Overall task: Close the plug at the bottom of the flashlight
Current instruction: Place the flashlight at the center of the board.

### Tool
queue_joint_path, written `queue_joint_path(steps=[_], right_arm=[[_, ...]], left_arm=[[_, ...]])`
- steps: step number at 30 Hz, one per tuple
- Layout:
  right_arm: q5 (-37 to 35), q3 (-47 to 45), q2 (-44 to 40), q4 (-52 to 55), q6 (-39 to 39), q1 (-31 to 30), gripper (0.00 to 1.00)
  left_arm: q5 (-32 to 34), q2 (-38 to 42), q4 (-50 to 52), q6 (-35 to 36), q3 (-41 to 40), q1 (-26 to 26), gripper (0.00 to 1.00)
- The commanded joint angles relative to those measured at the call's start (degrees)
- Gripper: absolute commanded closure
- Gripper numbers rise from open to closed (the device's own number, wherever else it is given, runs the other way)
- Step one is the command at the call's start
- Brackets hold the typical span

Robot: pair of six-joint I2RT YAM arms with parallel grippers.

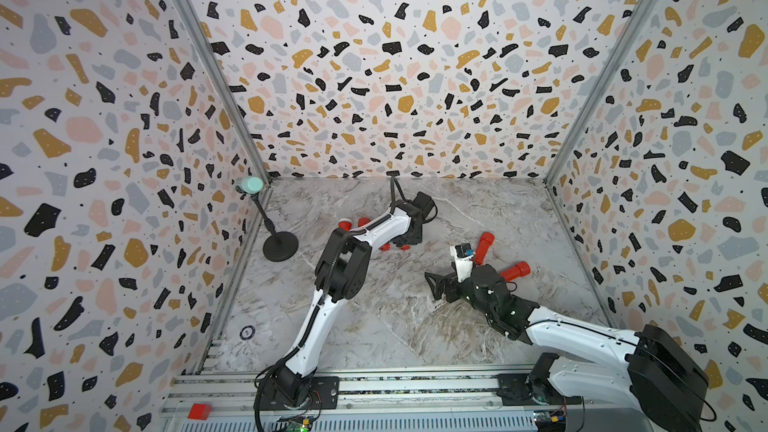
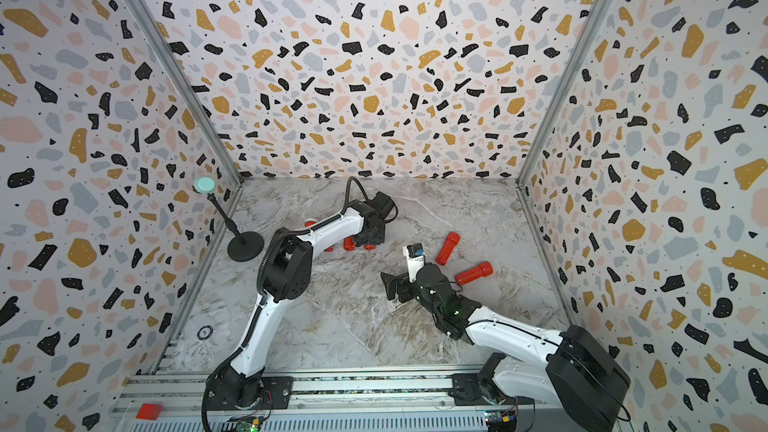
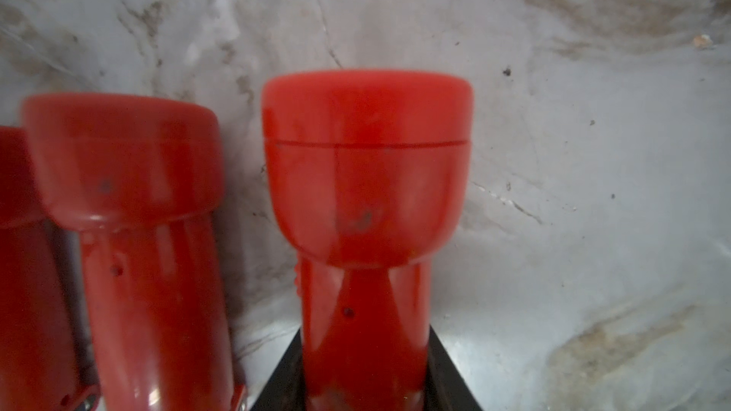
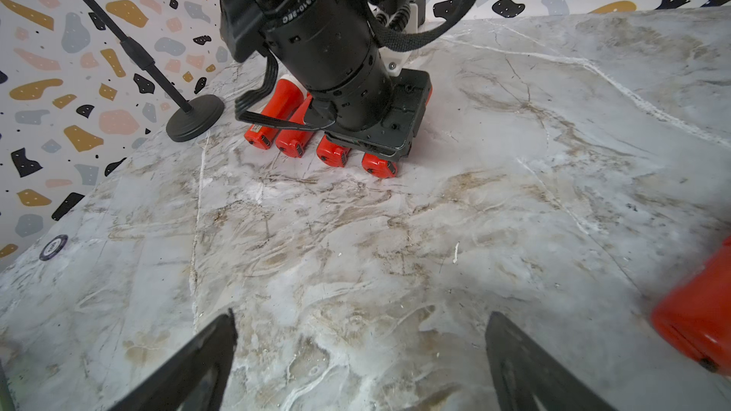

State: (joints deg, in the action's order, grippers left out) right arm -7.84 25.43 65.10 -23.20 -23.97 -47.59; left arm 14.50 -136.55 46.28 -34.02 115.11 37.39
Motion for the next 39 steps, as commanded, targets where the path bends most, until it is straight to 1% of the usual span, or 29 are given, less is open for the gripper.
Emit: queue_joint_path(steps=[1,10,25,32,39], right_arm=[[0.39,-0.11,-1.03,-0.91,-0.28,-0.22,0.0],[0.41,0.0,-0.65,-0.79,-0.4,-0.22,0.0],[0.72,0.19,-0.13,-0.88,-0.52,-0.22,0.0],[0.8,0.16,0.05,-0.85,-0.49,-0.17,0.0],[0.98,0.24,0.29,-1.06,-0.6,-0.22,0.0]], left_arm=[[1.32,-0.8,0.74,0.73,1.96,0.23,1.0],[1.54,-2.17,1.54,0.84,3.17,0.21,1.0],[1.93,-2.83,2.1,1.06,2.85,0.06,1.0],[1.85,-2.85,2.32,1.08,2.66,0.06,0.91],[1.58,-2.43,2.67,1.03,2.32,0.06,0.84]])
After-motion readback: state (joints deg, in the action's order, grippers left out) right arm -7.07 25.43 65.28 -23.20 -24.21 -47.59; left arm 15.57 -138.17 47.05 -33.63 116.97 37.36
